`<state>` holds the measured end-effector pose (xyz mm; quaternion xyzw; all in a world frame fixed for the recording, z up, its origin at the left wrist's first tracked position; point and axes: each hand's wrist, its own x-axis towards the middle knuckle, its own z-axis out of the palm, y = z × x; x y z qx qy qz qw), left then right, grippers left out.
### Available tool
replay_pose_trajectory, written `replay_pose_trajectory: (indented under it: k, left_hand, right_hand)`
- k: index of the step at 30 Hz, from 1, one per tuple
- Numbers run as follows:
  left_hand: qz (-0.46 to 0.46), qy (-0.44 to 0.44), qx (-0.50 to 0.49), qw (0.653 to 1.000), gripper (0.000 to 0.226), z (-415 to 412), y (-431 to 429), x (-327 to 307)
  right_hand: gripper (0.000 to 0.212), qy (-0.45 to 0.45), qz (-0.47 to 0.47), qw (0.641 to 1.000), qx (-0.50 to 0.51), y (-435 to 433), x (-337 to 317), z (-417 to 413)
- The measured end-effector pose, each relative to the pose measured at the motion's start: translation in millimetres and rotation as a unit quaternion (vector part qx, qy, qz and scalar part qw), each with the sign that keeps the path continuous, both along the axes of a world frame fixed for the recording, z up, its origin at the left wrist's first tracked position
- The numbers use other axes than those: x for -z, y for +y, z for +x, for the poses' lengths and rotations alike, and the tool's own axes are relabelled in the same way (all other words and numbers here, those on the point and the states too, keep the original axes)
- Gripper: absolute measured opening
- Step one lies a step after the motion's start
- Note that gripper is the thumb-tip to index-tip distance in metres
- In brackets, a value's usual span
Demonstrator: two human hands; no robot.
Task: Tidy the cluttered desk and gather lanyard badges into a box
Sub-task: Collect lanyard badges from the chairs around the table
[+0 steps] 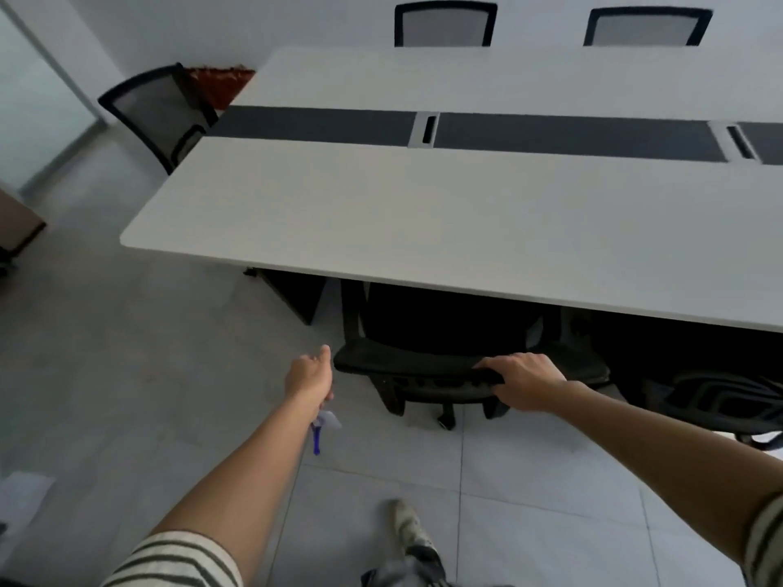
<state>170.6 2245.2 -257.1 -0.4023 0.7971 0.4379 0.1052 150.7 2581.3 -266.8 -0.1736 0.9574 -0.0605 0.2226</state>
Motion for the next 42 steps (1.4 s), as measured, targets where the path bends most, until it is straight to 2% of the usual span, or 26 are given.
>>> replay_pose_trajectory:
  k: [6,12,15,20,28,42]
  left_hand:
    - [-0.021,-0.022,0.028,0.999,0.047,54,40,15]
    - [0.000,-0.049,0.048,0.998,0.033,117,89,25]
    - [-0.008,-0.055,0.034,0.998,0.027,144,105,28]
    - [-0.025,-0.038,0.005,0.999,0.030,164,119,28]
    - [-0.037,-0.019,-0.015,0.999,0.032,137,90,29]
    - [-0.076,0.012,0.034,0.996,0.039,-1,-47,18]
  right_hand:
    - [0.049,0.011,0.027,1.000,-0.012,45,-8,51]
    - [0.044,0.025,0.025,0.999,-0.036,76,-9,103]
    - [0.040,0.044,0.022,0.998,-0.048,84,-5,126]
    - [0.037,0.068,0.029,0.996,-0.044,92,0,144]
    - [0.040,0.068,0.036,0.997,-0.027,63,0,131]
    - [0.042,0.096,0.018,0.995,0.015,-76,13,50]
